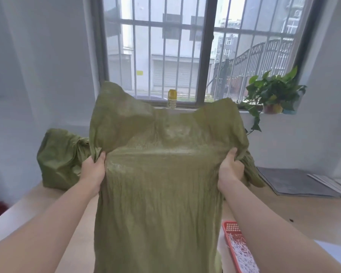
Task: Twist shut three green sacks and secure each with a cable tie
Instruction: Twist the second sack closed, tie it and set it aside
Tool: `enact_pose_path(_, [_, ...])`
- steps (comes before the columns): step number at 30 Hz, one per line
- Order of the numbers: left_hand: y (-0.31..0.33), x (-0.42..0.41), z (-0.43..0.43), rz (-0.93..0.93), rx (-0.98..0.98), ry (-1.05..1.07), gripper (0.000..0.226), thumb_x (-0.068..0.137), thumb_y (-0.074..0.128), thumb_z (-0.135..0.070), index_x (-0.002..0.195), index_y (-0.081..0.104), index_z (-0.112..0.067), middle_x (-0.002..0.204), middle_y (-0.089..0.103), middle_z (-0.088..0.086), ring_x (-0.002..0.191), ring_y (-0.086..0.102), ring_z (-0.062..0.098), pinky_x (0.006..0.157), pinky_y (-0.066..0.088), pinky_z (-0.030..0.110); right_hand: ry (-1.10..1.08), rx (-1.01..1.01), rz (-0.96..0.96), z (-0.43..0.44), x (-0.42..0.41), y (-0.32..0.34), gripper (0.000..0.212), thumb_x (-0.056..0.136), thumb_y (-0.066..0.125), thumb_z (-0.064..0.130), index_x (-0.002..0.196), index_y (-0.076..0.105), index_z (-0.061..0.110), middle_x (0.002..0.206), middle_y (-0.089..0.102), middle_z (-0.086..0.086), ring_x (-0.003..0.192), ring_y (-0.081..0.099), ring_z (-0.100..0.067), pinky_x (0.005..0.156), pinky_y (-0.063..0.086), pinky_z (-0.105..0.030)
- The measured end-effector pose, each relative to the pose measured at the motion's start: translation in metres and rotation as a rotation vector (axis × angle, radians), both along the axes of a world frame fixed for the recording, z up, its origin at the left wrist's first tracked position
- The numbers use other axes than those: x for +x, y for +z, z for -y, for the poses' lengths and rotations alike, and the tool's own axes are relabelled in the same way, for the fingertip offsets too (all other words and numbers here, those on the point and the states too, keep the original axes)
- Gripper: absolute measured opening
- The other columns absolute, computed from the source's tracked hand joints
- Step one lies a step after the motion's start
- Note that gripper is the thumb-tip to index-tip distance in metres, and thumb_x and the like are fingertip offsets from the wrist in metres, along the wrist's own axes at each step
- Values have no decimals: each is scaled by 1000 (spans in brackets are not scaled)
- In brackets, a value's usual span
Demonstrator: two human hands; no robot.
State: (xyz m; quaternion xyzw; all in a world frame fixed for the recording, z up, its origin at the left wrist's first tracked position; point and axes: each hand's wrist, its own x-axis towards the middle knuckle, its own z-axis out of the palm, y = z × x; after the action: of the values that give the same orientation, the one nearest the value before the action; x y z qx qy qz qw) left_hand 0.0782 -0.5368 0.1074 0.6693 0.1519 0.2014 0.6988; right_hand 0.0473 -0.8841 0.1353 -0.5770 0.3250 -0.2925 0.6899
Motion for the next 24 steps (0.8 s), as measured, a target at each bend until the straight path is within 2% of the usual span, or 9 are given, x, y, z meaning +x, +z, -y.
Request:
enact_pose_path(3, [-3,-1,3,29,3,5,40,108,48,-35,137,60,-11,122,64,3,115,58,24,101,46,37,27,-14,-8,-2,-1,-4,66,101,41,66,101,56,2,100,59,-11,87,54,-30,75,40,-36])
enact_pose_path(6, [1,-5,5,65,4,-3,38,109,45,-34,138,59,-12,121,62,0,115,57,21,101,44,35,101,-59,-27,1,-3,-4,73,95,39,75,101,52,3,87,52,-8,71,48,-24,60,36,-37])
enact_pose_path(8, [1,-7,6,57,-18,-32,39,109,45,-39,136,60,-16,121,64,1,117,59,24,105,46,40,132,-79,-26,1,-4,-5,79,93,39,78,105,54,2,85,46,-9,65,41,-21,55,32,-35])
enact_pose_path(12, [-3,-5,2,-29,-126,-145,52,104,42,-56,132,62,-18,125,68,4,114,64,25,103,50,43,176,-77,-5,1,-10,-4,89,95,36,77,125,51,-5,89,46,-9,66,40,-20,56,32,-35])
enact_pose_path(15, [0,-11,9,-74,-176,-193,57,103,33,-63,122,62,-17,114,68,5,107,63,25,97,50,41,219,-72,-2,3,-11,-4,89,93,32,80,125,52,-1,82,41,-5,64,37,-18,56,31,-34])
enact_pose_path(17, [0,-14,14,-98,-195,-209,58,104,30,-64,126,58,-18,116,64,7,108,61,26,96,48,40,249,-69,-3,4,-11,-4,88,92,30,81,122,52,2,78,39,-2,65,38,-18,57,31,-33])
enact_pose_path(20, [-2,-15,14,-152,-255,-326,67,103,25,-67,130,62,-17,120,69,10,105,65,26,91,51,41,279,-53,6,5,-10,-6,89,91,31,83,124,52,4,81,43,-2,70,43,-19,62,35,-33])
enact_pose_path(24, [-5,-14,9,-185,-349,-454,78,101,20,-72,116,71,-15,114,76,19,109,68,33,87,52,45,303,-49,21,11,-4,-12,95,88,34,84,133,50,2,86,49,-3,78,50,-21,71,41,-36])
